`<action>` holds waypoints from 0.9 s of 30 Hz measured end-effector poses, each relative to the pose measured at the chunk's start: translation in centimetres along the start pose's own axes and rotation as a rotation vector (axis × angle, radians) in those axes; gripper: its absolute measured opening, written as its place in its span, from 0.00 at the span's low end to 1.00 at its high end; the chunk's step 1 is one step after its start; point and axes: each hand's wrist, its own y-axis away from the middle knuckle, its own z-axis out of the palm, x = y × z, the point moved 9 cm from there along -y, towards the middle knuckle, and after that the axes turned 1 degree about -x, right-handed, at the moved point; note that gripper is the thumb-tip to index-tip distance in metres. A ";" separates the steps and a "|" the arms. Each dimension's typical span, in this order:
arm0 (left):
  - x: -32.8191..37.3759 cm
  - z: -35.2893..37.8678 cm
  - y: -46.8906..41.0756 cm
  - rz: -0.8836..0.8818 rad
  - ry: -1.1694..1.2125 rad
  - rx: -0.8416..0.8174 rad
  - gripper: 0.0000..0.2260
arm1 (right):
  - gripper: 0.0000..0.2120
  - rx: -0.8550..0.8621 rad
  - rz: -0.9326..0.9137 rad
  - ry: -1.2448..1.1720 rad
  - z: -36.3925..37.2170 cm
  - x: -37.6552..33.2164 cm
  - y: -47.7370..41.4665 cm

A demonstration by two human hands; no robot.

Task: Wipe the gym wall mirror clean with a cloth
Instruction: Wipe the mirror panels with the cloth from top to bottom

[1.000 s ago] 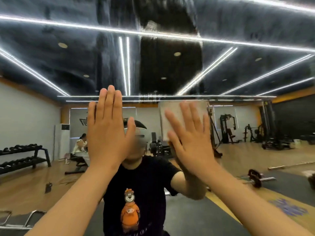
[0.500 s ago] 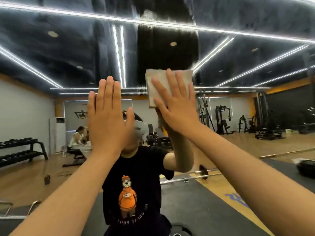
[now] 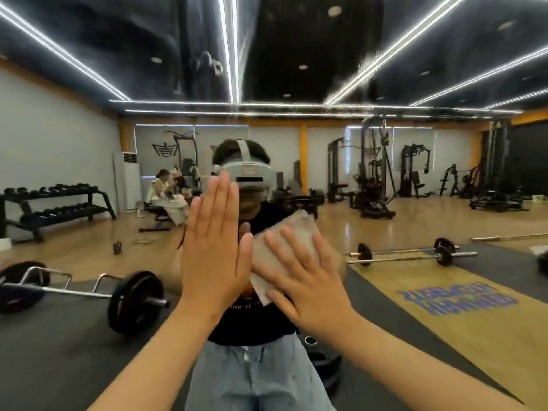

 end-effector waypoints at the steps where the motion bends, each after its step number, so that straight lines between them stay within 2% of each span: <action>1: 0.1 0.8 1.2 -0.009 -0.024 -0.028 0.29 | 0.24 -0.031 -0.040 0.010 0.6 0.1 1.8; 4: -0.2 2.3 2.6 -0.011 -0.117 -0.104 0.31 | 0.24 -0.067 -0.038 0.044 0.4 3.5 3.1; 9: -0.1 2.6 2.7 -0.007 -0.137 -0.130 0.33 | 0.26 0.083 0.314 0.034 -4.6 14.7 -4.3; 12: -0.2 2.5 2.7 -0.004 -0.131 -0.114 0.33 | 0.27 0.119 0.458 -0.021 -6.0 17.7 -6.7; 16: -0.2 2.3 2.7 -0.006 -0.113 -0.080 0.32 | 0.26 0.184 0.542 -0.017 -4.8 14.9 -4.4; 19: 0.0 1.8 2.4 -0.016 -0.105 -0.048 0.32 | 0.25 0.174 0.491 -0.055 -2.2 9.8 0.7; 22: 0.3 1.0 4.8 -0.113 -0.065 -0.015 0.31 | 0.25 0.107 0.423 -0.077 1.2 4.3 7.7; 27: 1.1 2.7 15.2 -0.039 -0.095 -0.167 0.31 | 0.26 -0.016 0.291 -0.071 6.2 -2.3 17.7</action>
